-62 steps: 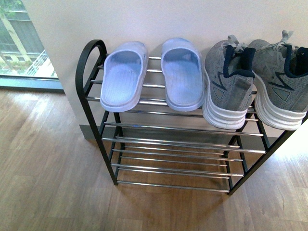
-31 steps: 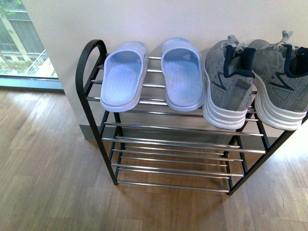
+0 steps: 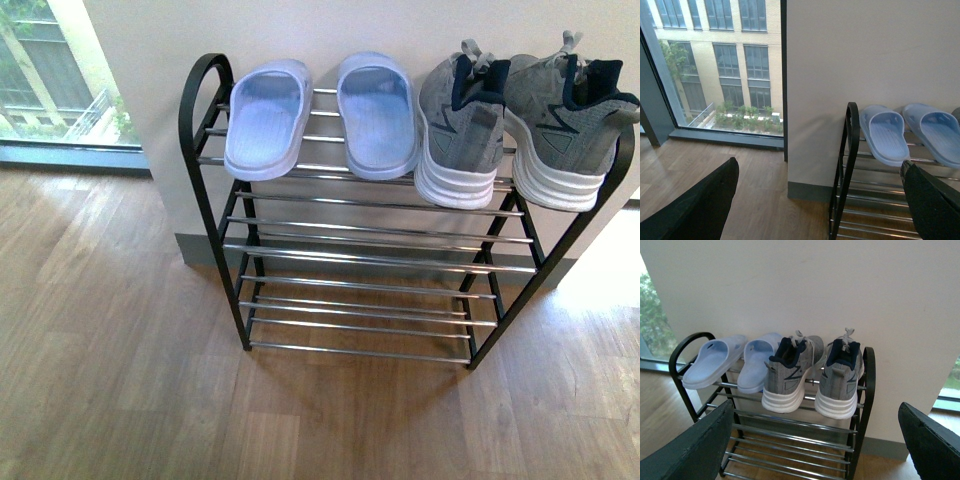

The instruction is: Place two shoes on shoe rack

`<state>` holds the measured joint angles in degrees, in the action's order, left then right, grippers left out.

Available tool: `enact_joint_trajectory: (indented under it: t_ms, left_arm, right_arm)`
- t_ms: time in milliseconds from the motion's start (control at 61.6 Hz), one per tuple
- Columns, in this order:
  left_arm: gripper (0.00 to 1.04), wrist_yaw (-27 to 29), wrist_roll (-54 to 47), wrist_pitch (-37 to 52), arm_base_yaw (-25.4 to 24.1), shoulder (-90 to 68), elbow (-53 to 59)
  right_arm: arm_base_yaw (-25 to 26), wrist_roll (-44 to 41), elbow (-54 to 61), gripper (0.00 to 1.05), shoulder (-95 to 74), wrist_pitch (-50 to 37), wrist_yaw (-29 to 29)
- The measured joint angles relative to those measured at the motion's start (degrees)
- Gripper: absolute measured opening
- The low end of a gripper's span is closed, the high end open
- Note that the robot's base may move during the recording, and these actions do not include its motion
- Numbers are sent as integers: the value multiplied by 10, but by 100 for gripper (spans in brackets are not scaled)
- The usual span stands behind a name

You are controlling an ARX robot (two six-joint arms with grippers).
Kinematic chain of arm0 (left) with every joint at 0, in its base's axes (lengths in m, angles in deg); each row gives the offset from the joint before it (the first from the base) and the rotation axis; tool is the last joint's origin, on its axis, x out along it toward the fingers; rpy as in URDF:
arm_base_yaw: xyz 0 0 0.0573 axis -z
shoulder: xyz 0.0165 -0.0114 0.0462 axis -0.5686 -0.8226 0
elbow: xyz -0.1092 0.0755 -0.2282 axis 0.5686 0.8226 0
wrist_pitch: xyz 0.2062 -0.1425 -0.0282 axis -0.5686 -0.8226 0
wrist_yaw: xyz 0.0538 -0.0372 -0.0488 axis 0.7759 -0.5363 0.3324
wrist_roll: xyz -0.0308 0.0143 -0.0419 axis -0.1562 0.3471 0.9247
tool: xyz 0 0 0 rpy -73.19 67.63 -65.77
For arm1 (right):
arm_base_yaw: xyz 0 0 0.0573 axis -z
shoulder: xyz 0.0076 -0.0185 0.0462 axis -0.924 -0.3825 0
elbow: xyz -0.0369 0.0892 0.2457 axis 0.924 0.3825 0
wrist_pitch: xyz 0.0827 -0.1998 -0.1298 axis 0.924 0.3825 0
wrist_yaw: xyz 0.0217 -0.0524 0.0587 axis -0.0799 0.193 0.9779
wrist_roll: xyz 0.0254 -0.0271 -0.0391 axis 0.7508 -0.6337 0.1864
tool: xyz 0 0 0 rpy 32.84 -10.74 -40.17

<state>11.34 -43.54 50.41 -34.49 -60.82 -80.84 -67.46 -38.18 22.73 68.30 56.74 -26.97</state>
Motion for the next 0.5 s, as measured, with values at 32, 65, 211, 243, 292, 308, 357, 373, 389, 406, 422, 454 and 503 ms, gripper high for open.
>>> enact_joint_trajectory:
  t_ms: [32, 65, 211, 243, 292, 308, 357, 373, 389, 406, 422, 454, 503]
  left_arm:
    - [95, 0, 0, 0, 0, 0, 0]
    - [95, 0, 0, 0, 0, 0, 0]
    - [95, 0, 0, 0, 0, 0, 0]
    - [95, 0, 0, 0, 0, 0, 0]
    - [95, 0, 0, 0, 0, 0, 0]
    - [95, 0, 0, 0, 0, 0, 0]
    - [95, 0, 0, 0, 0, 0, 0]
    - [95, 0, 0, 0, 0, 0, 0]
    - [95, 0, 0, 0, 0, 0, 0]
    - [95, 0, 0, 0, 0, 0, 0]
    - [95, 0, 0, 0, 0, 0, 0]
    - [95, 0, 0, 0, 0, 0, 0]
    - [95, 0, 0, 0, 0, 0, 0]
  right_arm:
    - [0, 0, 0, 95, 0, 0, 0]
    - [0, 0, 0, 95, 0, 0, 0]
    - [0, 0, 0, 95, 0, 0, 0]
    - [0, 0, 0, 95, 0, 0, 0]
    - [0, 0, 0, 95, 0, 0, 0]
    - [0, 0, 0, 95, 0, 0, 0]
    - [0, 0, 0, 95, 0, 0, 0]
    - [0, 0, 0, 95, 0, 0, 1]
    - [0, 0, 0, 95, 0, 0, 1]
    - [0, 0, 0, 95, 0, 0, 1]
    - [0, 0, 0, 95, 0, 0, 1]
    - [0, 0, 0, 95, 0, 0, 1]
    - [0, 0, 0, 95, 0, 0, 1]
